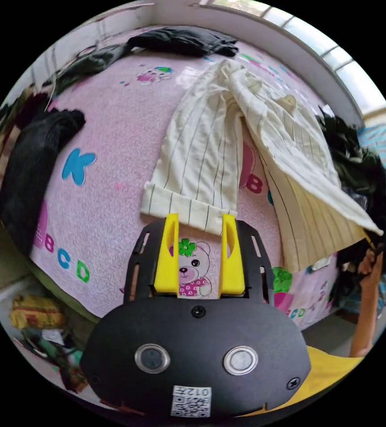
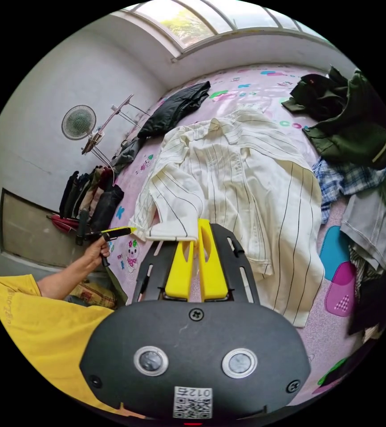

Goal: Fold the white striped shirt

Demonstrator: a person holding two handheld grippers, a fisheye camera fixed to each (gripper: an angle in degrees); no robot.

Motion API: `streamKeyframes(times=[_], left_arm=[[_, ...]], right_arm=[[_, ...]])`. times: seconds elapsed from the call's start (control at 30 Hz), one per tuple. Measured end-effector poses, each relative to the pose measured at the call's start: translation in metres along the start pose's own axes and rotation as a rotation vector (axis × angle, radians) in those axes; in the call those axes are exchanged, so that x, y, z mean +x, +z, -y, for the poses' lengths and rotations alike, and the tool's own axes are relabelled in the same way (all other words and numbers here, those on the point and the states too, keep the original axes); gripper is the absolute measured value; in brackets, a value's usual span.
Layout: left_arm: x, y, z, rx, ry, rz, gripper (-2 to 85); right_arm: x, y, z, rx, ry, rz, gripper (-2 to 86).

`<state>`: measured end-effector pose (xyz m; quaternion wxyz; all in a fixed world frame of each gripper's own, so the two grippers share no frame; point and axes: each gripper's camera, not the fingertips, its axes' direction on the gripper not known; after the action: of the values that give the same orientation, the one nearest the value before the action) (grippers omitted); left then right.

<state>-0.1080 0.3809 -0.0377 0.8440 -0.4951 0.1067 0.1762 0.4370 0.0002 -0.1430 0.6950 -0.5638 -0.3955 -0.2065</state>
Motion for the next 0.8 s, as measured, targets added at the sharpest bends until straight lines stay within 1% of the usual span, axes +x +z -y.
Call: streamKeyframes(times=[0.17, 0.2, 0.33, 0.4, 0.43, 0.47, 0.5, 0.53, 0.57, 0.6, 0.63, 0.67, 0.73, 0.8], left_arm=[[0.072, 0.031, 0.010, -0.018, 0.260, 0.242, 10.7], [0.083, 0.035, 0.009, -0.003, 0.301, 0.256, 9.5], [0.089, 0.040, 0.010, -0.018, 0.294, 0.299, 3.6], [0.073, 0.036, 0.017, -0.004, 0.293, 0.370, 2.3], [0.065, 0.033, 0.021, 0.006, 0.275, 0.407, 2.3], [0.040, 0.021, 0.032, 0.034, 0.190, 0.457, 2.5], [0.007, 0.004, 0.043, 0.057, 0.042, 0.449, 2.9], [-0.009, -0.006, 0.047, 0.070, -0.034, 0.424, 3.6], [-0.037, -0.024, 0.052, 0.095, -0.147, 0.348, 5.0], [-0.053, -0.037, 0.052, 0.113, -0.196, 0.253, 6.3], [-0.055, -0.042, 0.050, 0.127, -0.202, 0.224, 6.9], [-0.049, -0.050, 0.042, 0.158, -0.164, 0.204, 8.2], [-0.020, -0.052, 0.023, 0.194, -0.047, 0.202, 10.0], [0.033, -0.029, -0.009, 0.155, 0.114, 0.215, 12.1]], right_arm=[[0.013, 0.007, 0.003, 0.018, 0.080, 0.054, 3.2], [0.014, 0.008, 0.004, 0.019, 0.086, 0.061, 3.2], [0.018, 0.009, 0.009, 0.025, 0.103, 0.101, 3.1], [0.021, 0.006, 0.012, 0.028, 0.109, 0.138, 3.2], [0.023, 0.003, 0.014, 0.042, 0.117, 0.171, 3.2], [0.028, -0.002, 0.015, 0.069, 0.138, 0.215, 3.3], [0.032, -0.004, 0.015, 0.085, 0.155, 0.238, 3.3], [0.039, -0.008, 0.015, 0.110, 0.190, 0.274, 3.3], [0.046, -0.008, 0.015, 0.116, 0.222, 0.300, 3.4], [0.049, -0.008, 0.015, 0.114, 0.237, 0.308, 3.5], [0.054, -0.006, 0.015, 0.109, 0.262, 0.318, 3.5], [0.058, -0.004, 0.016, 0.103, 0.277, 0.323, 3.6], [0.061, 0.000, 0.018, 0.093, 0.289, 0.324, 3.6], [0.063, 0.003, 0.021, 0.085, 0.304, 0.326, 3.7]])
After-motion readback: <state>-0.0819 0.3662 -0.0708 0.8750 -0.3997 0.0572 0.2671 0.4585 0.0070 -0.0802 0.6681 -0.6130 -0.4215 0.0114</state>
